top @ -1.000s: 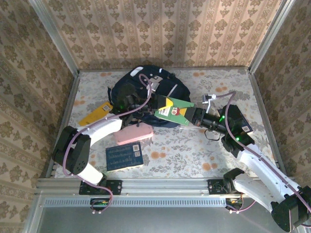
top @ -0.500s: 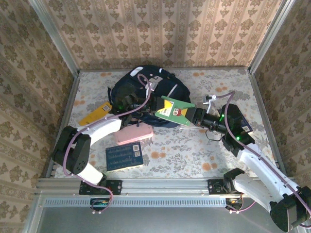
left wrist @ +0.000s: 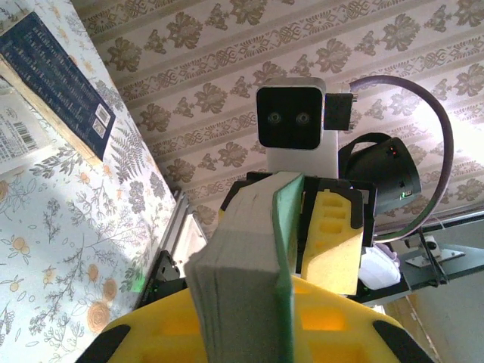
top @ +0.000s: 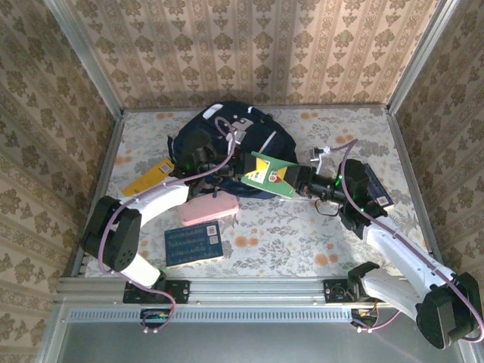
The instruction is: Pack books, pencil case, and school supplies into a backpack
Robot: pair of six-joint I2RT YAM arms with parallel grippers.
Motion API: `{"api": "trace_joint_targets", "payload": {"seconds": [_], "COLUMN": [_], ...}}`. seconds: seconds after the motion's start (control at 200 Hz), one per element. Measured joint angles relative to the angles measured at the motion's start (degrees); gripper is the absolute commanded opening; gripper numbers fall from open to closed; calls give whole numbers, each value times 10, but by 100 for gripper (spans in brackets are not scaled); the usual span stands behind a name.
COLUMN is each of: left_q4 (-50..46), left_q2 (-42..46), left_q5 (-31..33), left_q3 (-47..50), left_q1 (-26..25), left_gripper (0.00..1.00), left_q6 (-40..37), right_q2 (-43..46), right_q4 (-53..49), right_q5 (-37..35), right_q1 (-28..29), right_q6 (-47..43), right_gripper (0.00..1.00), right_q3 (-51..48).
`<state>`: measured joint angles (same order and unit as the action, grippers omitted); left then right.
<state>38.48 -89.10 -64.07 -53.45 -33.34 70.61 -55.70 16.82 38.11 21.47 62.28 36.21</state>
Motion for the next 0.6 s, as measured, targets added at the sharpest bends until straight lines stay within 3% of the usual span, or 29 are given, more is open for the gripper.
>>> {"api": "trace_joint_targets", "payload": {"seconds": [0.235,0.495,0.595], "left_q4": [-156,-233,-340], "left_q2": [36,63,65], "left_q5": [26,23,28], "left_q3": [-15,-37,-70], "left_q1": [1,1,-4], "left_gripper": [0,0,0], "left_q6": [-108,-186,-287], "right_q2": [57,32,35], "right_q4": [-172,-191,-260], "right_q5": [-91,-64,-80], "right_q1": [0,-7,-16], "right_q6": [-115,-165,-221], "right_gripper": [66,75,74], "right_q3": [24,34,63]}}
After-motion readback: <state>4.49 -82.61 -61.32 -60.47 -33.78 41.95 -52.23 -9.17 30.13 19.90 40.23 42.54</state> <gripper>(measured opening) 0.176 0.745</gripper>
